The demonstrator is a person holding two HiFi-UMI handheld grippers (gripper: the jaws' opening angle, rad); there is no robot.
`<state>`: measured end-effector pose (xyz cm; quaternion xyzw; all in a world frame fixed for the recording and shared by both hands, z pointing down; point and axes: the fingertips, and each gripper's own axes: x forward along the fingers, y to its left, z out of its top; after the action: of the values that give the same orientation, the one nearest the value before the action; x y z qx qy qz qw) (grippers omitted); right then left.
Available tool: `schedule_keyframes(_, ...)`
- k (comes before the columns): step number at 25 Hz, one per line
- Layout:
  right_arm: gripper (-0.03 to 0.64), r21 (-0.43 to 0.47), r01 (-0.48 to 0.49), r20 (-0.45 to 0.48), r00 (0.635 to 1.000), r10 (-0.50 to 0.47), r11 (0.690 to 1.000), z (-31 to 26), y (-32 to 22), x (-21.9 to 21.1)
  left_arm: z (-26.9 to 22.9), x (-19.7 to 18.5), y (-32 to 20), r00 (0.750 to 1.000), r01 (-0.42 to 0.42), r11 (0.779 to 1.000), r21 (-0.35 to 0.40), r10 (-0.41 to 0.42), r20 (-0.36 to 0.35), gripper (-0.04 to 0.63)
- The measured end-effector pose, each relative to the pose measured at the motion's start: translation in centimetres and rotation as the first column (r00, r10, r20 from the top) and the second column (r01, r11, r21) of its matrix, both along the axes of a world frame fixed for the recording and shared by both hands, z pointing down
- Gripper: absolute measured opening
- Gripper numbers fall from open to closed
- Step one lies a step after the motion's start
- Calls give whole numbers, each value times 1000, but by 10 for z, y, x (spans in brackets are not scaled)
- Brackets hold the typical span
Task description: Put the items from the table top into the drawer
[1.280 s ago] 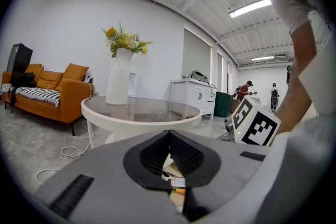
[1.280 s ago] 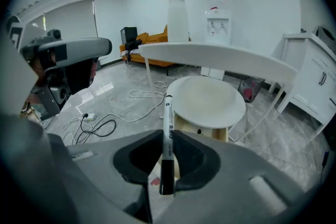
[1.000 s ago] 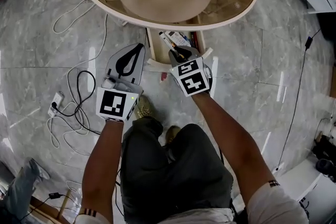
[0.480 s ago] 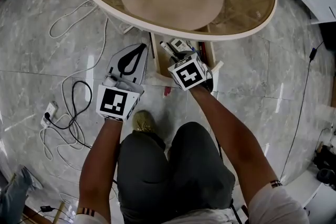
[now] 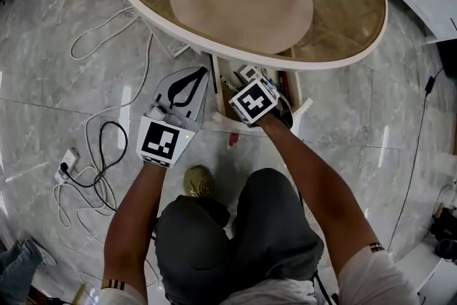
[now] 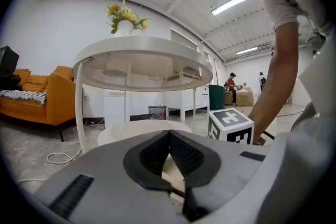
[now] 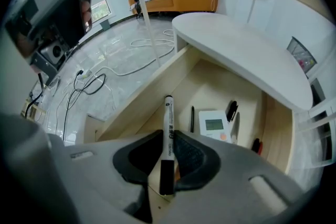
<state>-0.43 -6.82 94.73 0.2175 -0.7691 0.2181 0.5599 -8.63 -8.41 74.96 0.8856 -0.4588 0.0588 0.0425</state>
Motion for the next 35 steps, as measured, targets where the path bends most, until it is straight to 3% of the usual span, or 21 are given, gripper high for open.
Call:
schedule_keyframes(9, 112, 21, 0, 21, 1000, -1, 1000, -6, -5, 12, 3, 16, -8, 999, -42, 997, 59, 42, -5, 0)
schedule_keyframes(13, 107, 113, -15, 123, 992, 1, 993, -33, -12, 16, -2, 27, -2, 998, -60, 997, 38, 61, -29, 0)
schedule_keyframes(17, 84, 211, -53, 231, 973, 2, 976, -68, -12, 16, -12, 32, 7, 997, -82, 996, 34, 82, 0, 0)
schedule_keyframes(28, 5, 411, -177, 516, 854, -68, 894, -183, 10, 5, -78, 29, 39, 994, -100, 993, 59, 102, -25, 0)
schedule_keyframes(35, 2, 484, -191, 598, 785, -164, 854, -267, 36, -1, -127, 31, 58, 994, -109, 991, 84, 111, -23, 0)
